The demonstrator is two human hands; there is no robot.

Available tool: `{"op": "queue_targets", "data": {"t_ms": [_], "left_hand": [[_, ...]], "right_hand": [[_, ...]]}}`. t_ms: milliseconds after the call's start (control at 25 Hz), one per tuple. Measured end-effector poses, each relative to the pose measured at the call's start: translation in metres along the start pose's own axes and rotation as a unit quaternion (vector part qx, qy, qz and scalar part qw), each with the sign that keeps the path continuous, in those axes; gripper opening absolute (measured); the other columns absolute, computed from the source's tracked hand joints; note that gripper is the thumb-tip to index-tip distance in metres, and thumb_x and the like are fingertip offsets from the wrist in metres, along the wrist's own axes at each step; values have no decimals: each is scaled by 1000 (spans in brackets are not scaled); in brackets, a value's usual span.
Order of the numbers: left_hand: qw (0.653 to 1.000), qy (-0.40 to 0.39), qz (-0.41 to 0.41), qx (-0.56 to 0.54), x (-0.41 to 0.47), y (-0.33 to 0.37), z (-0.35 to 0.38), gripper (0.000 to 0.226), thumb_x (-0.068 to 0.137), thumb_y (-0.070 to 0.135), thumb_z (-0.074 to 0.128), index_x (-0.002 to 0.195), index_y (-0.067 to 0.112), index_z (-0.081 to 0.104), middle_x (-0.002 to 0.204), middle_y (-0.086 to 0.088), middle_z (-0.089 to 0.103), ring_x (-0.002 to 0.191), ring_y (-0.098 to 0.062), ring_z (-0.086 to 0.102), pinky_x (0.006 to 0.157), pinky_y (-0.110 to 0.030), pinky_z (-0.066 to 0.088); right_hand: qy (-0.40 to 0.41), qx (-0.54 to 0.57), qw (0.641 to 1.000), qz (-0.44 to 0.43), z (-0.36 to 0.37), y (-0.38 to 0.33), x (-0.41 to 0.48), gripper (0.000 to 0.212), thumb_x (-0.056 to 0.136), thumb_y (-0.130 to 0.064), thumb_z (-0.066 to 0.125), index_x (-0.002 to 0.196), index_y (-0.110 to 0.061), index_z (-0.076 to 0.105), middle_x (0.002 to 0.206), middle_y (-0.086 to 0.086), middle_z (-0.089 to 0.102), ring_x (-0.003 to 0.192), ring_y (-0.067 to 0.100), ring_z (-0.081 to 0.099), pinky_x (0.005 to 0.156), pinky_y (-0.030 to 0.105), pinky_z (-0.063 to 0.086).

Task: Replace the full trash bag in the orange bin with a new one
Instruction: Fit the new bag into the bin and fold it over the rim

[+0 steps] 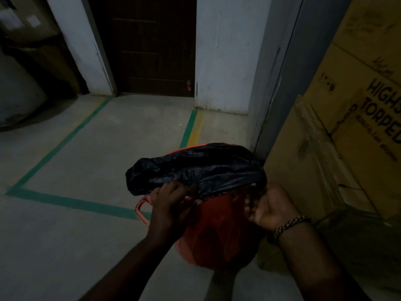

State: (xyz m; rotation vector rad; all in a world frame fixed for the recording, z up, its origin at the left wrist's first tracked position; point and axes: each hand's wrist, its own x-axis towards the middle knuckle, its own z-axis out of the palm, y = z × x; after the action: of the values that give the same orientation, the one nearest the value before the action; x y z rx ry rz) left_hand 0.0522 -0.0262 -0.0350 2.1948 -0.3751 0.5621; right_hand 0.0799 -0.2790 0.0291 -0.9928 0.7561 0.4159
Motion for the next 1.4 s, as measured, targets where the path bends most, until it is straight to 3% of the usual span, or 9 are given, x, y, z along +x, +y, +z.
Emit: {"op": "queue_targets", "data": {"t_ms": [80,160,240,360,520,640,1160,1280,1400], "left_hand": [[1000,-9,4,-4,-3,0,-3,13,87,42,71,87,32,63,93,13,57,94,-16,56,76,-53,43],[1000,-9,15,12,-6,0,-6,16,86,43,72,86,30,64,92,13,58,93,-13,55,77,-51,43],[1000,-9,17,20,-7,-1,-9,17,85,44,72,85,28,65,92,13,58,92,-13,56,77,-50,43],[1000,-1,19,25,-6,-4,-8,16,86,43,70,86,28,65,93,12,59,92,-15,57,76,-50,43],[999,13,5,29,-5,-3,-5,14,86,42,72,87,31,64,96,13,59,93,-15,58,77,-49,43],[999,27,-6,41,-6,-4,-2,15,82,36,75,91,31,64,98,13,59,93,-14,56,77,-48,42],[988,55,82,122,-11,25,9,13,82,22,80,91,21,71,106,0,66,99,-29,59,79,-44,42],[994,81,-52,45,-16,51,6,14,88,24,75,81,19,64,84,7,62,81,-16,57,69,-31,42],[941,91,-307,-112,-11,66,11,48,91,45,67,63,7,60,57,-8,61,50,-14,56,53,-29,42]], "right_hand": [[32,-14,999,-36,-5,-4,2,19,93,-11,41,78,-15,53,62,1,49,41,10,41,37,18,32],[38,75,994,-70,-9,-9,1,17,96,-7,43,86,-11,57,70,2,56,49,8,50,38,17,40],[23,175,979,-100,-13,-10,6,15,99,-15,50,104,-5,60,99,10,63,78,18,62,59,25,57],[52,201,971,-116,-13,1,12,46,96,-50,52,125,-14,53,114,11,57,98,29,61,88,44,53],[110,94,982,-122,8,32,-5,36,97,-47,52,92,-12,58,75,4,53,63,18,50,55,29,43],[36,42,994,-99,33,58,-14,26,100,-35,54,106,-11,62,66,6,59,55,19,58,52,29,45],[23,93,984,-150,41,65,-13,27,102,-22,56,127,-10,56,97,10,68,83,24,68,68,37,59],[38,102,981,-160,37,58,-9,35,103,-24,55,134,-11,52,108,10,68,92,24,69,68,36,58],[32,99,982,-157,38,60,-9,32,103,-23,54,132,-8,54,111,14,68,93,25,69,64,33,58]]}}
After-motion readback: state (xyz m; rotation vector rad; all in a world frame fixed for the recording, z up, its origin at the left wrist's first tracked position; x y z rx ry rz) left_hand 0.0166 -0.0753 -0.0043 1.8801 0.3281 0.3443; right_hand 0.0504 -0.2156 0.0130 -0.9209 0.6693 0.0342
